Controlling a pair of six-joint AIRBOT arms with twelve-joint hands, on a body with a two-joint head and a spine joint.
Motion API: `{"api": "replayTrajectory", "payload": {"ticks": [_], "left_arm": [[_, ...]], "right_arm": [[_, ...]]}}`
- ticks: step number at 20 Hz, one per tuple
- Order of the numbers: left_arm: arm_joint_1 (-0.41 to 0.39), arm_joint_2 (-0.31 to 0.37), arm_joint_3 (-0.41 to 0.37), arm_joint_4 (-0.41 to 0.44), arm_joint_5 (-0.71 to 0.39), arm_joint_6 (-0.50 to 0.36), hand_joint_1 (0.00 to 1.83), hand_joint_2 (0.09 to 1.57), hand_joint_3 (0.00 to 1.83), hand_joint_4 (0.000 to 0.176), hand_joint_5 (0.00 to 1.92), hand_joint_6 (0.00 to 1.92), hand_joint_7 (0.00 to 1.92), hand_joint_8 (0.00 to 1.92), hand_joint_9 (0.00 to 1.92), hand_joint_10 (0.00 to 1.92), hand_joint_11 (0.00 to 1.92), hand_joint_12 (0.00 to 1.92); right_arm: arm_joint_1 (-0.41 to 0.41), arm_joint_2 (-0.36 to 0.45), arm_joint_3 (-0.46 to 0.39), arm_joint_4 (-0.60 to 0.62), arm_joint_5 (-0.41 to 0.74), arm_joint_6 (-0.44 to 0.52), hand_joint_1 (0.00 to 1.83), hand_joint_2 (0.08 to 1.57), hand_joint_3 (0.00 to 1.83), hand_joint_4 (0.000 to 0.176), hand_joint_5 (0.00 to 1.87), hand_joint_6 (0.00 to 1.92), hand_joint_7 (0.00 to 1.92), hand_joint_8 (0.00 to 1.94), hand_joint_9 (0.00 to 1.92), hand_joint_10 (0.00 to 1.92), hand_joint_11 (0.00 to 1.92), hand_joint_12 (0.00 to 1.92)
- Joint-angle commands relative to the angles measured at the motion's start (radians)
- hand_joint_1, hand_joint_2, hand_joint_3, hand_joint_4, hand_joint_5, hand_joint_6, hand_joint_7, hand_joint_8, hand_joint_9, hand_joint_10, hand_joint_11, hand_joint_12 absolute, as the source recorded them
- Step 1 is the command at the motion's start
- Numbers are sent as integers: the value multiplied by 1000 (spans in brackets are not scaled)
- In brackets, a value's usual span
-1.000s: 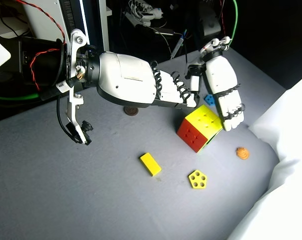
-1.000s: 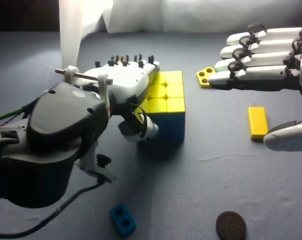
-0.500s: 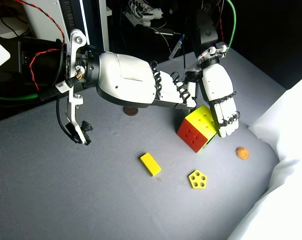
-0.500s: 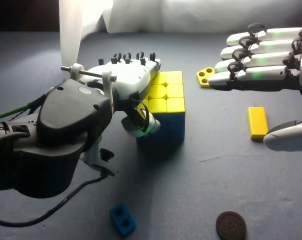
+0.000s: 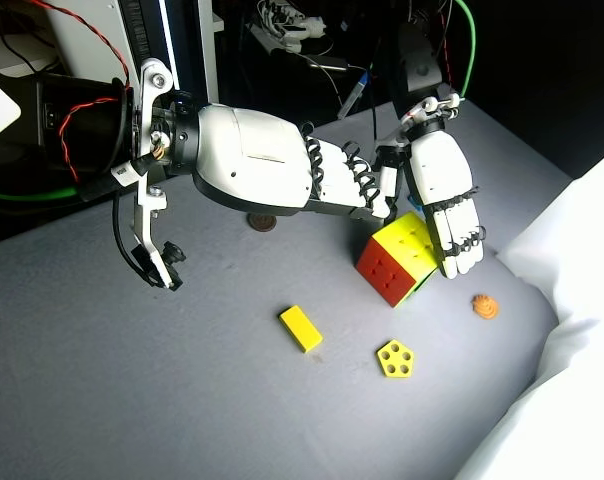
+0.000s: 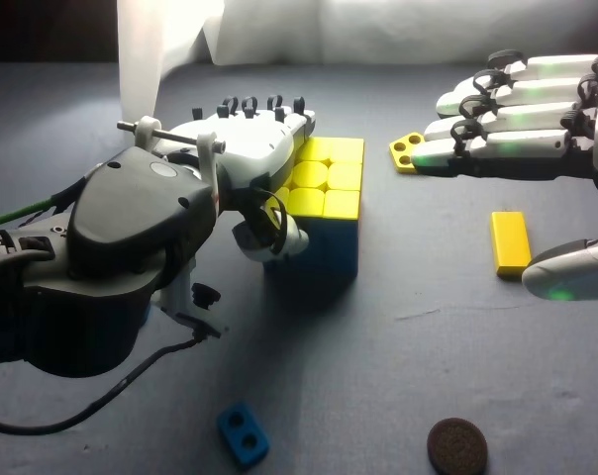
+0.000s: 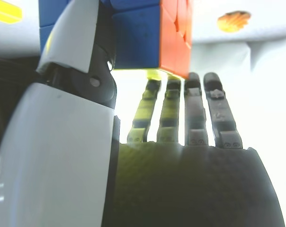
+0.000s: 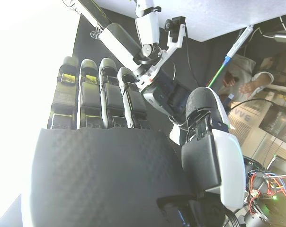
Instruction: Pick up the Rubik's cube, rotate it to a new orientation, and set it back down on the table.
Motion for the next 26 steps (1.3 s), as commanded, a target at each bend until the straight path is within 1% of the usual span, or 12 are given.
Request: {"api": "replayTrajectory", "payload": {"ticks": [1,2,4,7,9,12,15,16,18,20,24,26], "left_arm": [[-5,-3,6,70,-30,-3,972,1167,0,0,0,0,0,0,0,0,15,32],[-3,-3,9,71,-25,-3,985,1152,0,0,0,0,0,0,0,0,17,39],[0,-4,11,76,-19,-3,1007,1101,0,0,0,0,0,0,0,0,0,23],[9,-9,12,95,-13,-17,1028,1108,0,0,0,0,0,0,0,0,12,29],[16,-12,12,107,-11,-25,970,1111,9,0,0,0,0,0,0,0,0,110],[25,-15,13,126,2,-34,997,1132,6,0,0,0,0,0,0,0,0,43],[28,-15,24,144,48,-37,1012,1122,0,0,0,0,0,0,0,0,0,10],[28,-15,27,148,61,-37,932,1172,22,0,0,0,0,0,0,0,3,6],[30,-15,27,153,72,-37,919,1260,19,0,0,0,0,0,0,0,1,12],[32,-15,27,157,87,-37,929,1258,14,0,0,0,0,0,0,0,6,16],[34,-14,26,143,92,-37,938,1199,0,0,0,0,0,0,0,0,0,0],[34,-11,27,137,92,-37,921,1177,0,0,0,0,0,0,0,0,0,0]], "right_arm": [[5,6,-4,49,83,-1,0,1266,4,0,98,9,98,1,69,0,0,215],[4,6,-4,49,83,-1,0,1266,3,0,74,7,74,3,49,2,0,116],[4,6,-4,49,83,-1,0,1265,1,0,85,12,90,6,65,9,0,176],[3,6,-4,49,84,-1,0,1245,0,0,100,17,98,8,69,10,0,191],[2,6,-4,49,84,-1,0,1244,0,0,110,21,112,13,75,12,0,187],[-1,6,-5,49,86,-1,0,1253,0,0,82,4,76,0,38,0,0,22],[-3,6,-6,49,87,-1,0,1246,0,0,82,3,77,3,51,7,6,26],[-3,6,-6,49,87,-1,0,1257,2,0,112,16,110,16,63,11,0,28],[-4,6,-6,49,87,-1,0,1264,1,0,93,3,131,4,78,11,0,164],[-5,6,-6,49,87,-1,0,1266,2,0,56,0,110,0,68,5,0,183],[-5,6,-6,49,87,-1,2,1265,0,0,109,28,138,12,71,5,0,207],[-6,6,-6,49,87,-1,1,1261,0,0,119,24,146,4,78,5,0,16]]}}
